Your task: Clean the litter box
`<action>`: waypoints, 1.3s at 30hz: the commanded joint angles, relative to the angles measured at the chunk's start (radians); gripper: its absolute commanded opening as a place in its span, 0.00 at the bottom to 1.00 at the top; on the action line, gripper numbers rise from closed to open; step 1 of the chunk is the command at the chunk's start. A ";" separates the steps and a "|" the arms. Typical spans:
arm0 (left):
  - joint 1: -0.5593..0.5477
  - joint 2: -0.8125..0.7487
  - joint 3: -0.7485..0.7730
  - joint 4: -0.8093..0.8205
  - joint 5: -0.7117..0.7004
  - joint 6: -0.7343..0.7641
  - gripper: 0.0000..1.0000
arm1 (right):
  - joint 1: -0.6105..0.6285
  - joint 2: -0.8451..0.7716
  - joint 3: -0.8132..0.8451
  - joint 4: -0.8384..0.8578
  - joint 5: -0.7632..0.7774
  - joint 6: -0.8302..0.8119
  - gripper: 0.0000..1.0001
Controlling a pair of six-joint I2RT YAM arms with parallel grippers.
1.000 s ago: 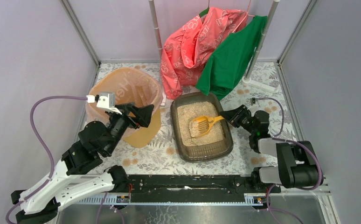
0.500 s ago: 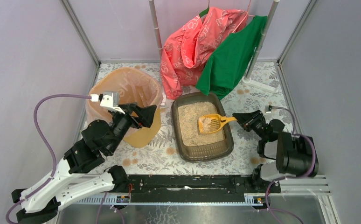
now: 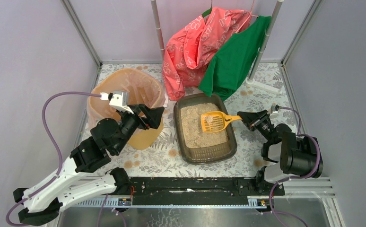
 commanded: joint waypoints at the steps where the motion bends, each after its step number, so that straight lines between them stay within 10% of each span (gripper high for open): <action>1: 0.004 0.005 0.011 0.073 0.017 -0.003 0.99 | 0.033 -0.012 0.035 0.076 -0.020 0.001 0.00; 27: 0.004 0.015 0.056 0.058 0.012 0.005 0.99 | 0.065 0.048 0.078 0.132 -0.006 0.052 0.00; 31: 0.003 0.016 0.131 0.013 -0.032 0.046 0.99 | 0.067 -0.139 0.129 -0.183 0.011 -0.044 0.00; 35: 0.004 0.042 0.211 -0.087 -0.273 0.107 0.99 | 0.116 -0.405 0.292 -0.851 0.085 -0.321 0.00; 39: 0.004 0.045 0.256 -0.033 -0.487 0.239 0.99 | 0.128 -0.483 0.399 -0.980 0.055 -0.333 0.00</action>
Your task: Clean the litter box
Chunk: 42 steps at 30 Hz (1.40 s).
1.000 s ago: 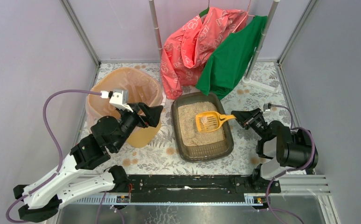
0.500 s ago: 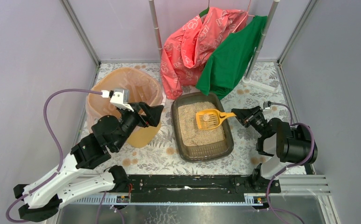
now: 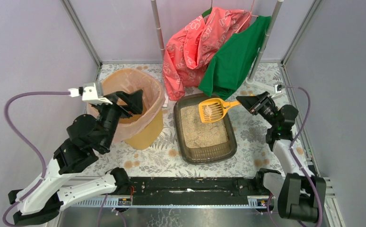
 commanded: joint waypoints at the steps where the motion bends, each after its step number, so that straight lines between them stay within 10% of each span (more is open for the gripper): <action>1: 0.004 0.016 0.068 0.027 -0.313 0.180 0.99 | 0.018 -0.062 0.124 -0.281 -0.008 -0.092 0.00; 28: 0.004 -0.216 -0.169 0.076 -0.440 0.205 0.99 | 0.193 0.089 0.121 -0.177 0.114 -0.109 0.00; 42: 0.003 -0.251 -0.180 -0.182 -0.512 0.022 0.99 | 0.298 0.084 0.425 -0.313 0.139 -0.056 0.00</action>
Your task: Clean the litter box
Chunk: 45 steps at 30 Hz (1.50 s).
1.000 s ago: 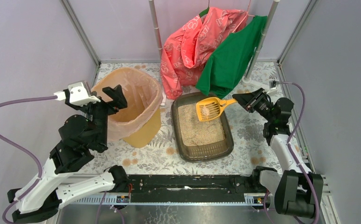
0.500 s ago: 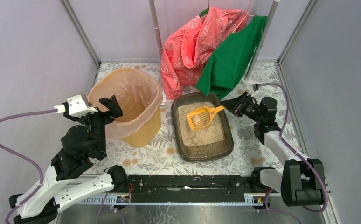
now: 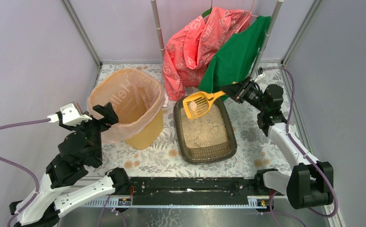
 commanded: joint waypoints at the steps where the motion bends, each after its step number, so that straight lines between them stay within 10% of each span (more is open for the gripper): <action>1: 0.003 0.020 -0.013 -0.104 -0.038 -0.099 0.99 | 0.055 -0.009 0.160 -0.024 0.038 0.008 0.00; 22: 0.001 -0.090 -0.062 -0.227 -0.021 -0.188 0.99 | 0.464 0.443 0.871 -0.236 0.187 -0.177 0.00; 36: -0.013 -0.134 -0.082 -0.234 -0.007 -0.209 0.99 | 0.807 0.680 1.316 -0.696 0.477 -0.817 0.00; 45: -0.016 -0.141 -0.081 -0.247 0.018 -0.233 0.99 | 0.743 0.628 1.254 -0.513 0.360 -0.658 0.00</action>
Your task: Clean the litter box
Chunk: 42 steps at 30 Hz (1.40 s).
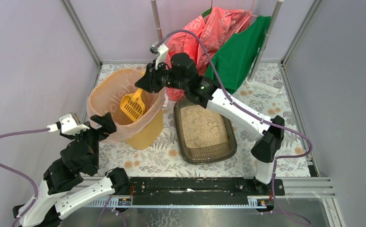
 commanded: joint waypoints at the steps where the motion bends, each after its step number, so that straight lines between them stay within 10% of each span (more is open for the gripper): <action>1: -0.007 -0.015 0.002 -0.013 0.014 -0.037 0.99 | -0.123 -0.092 -0.055 0.221 -0.088 0.145 0.00; 17: -0.007 0.076 -0.029 0.120 0.185 0.058 0.99 | -0.774 -0.355 -0.669 1.154 -0.450 1.110 0.00; 28: -0.008 0.293 0.008 0.297 0.518 0.069 0.99 | -0.873 -0.781 -1.104 0.532 -0.377 0.533 0.00; 42: -0.007 0.231 0.160 0.117 0.431 0.037 0.99 | -0.873 -0.902 -1.198 0.286 -0.278 0.344 0.00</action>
